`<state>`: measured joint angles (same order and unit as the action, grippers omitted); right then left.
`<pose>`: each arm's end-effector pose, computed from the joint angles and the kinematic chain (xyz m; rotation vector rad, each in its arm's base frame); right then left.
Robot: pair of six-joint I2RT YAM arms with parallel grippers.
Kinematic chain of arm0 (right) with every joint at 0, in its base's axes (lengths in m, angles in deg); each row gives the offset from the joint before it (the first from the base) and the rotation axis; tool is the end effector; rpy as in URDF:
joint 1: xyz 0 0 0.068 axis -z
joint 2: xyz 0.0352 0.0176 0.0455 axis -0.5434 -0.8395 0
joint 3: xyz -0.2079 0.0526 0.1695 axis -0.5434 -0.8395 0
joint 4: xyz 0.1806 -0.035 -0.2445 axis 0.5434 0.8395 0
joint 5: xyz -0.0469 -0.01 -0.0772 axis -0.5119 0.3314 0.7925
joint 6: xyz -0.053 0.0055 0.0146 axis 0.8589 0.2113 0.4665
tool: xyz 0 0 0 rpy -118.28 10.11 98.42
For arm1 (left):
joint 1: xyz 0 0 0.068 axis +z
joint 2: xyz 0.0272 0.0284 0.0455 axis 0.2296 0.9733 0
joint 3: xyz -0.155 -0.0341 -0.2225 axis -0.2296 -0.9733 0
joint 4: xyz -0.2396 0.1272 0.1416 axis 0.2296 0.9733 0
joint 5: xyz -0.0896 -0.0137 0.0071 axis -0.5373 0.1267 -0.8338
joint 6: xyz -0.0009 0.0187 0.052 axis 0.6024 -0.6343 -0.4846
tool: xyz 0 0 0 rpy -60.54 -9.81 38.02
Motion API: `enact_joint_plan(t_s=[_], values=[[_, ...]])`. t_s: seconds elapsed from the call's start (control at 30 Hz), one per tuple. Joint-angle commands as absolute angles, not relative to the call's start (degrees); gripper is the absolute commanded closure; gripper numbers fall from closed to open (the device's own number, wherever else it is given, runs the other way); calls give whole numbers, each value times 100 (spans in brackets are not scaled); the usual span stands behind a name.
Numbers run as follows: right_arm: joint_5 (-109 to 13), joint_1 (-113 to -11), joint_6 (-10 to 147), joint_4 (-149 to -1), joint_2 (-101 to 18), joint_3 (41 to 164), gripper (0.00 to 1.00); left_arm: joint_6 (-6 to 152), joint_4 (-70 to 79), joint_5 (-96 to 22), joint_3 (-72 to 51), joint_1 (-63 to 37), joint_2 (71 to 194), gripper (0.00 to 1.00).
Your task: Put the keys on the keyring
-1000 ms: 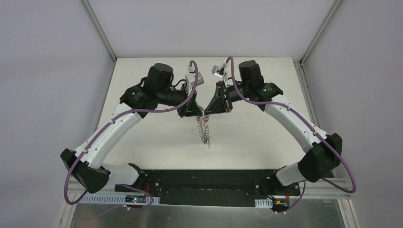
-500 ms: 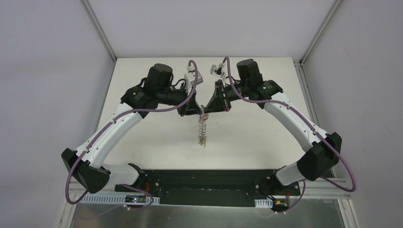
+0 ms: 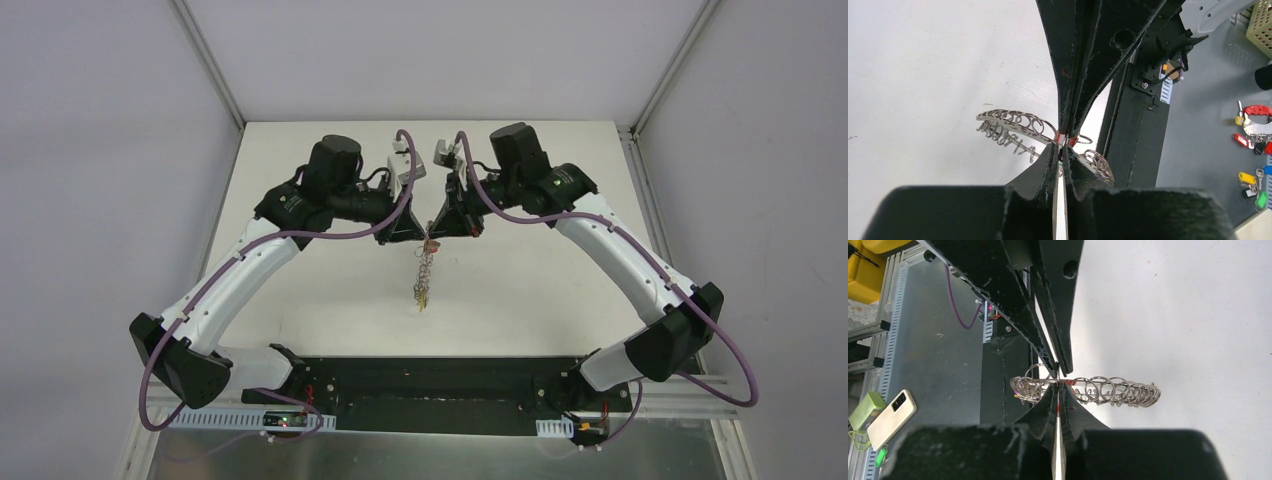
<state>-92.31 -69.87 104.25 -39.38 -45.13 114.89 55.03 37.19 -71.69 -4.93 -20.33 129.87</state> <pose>0.2749 0.2439 0.3993 -1.5341 1.3875 1.0508 0.2505 -0.1973 0.4086 1.1381 1.6966 -1.0567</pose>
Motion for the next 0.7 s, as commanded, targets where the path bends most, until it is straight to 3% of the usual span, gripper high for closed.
enact_joint_plan(t_s=[0.0, 0.3, 0.67], values=[[-9190, -7126, 10710, -3796, -4456, 11856, 100, 5203, 3439, -7465, -580, -1918, 12861, 91], [-9113, -7132, 10809, -3677, -4483, 11914, 100, 5132, 3143, -7865, -736, -1719, 12846, 75], [-9092, -7177, 10978, -3513, -4581, 11976, 100, 4496, 3125, -8449, -731, -1705, 12918, 69]])
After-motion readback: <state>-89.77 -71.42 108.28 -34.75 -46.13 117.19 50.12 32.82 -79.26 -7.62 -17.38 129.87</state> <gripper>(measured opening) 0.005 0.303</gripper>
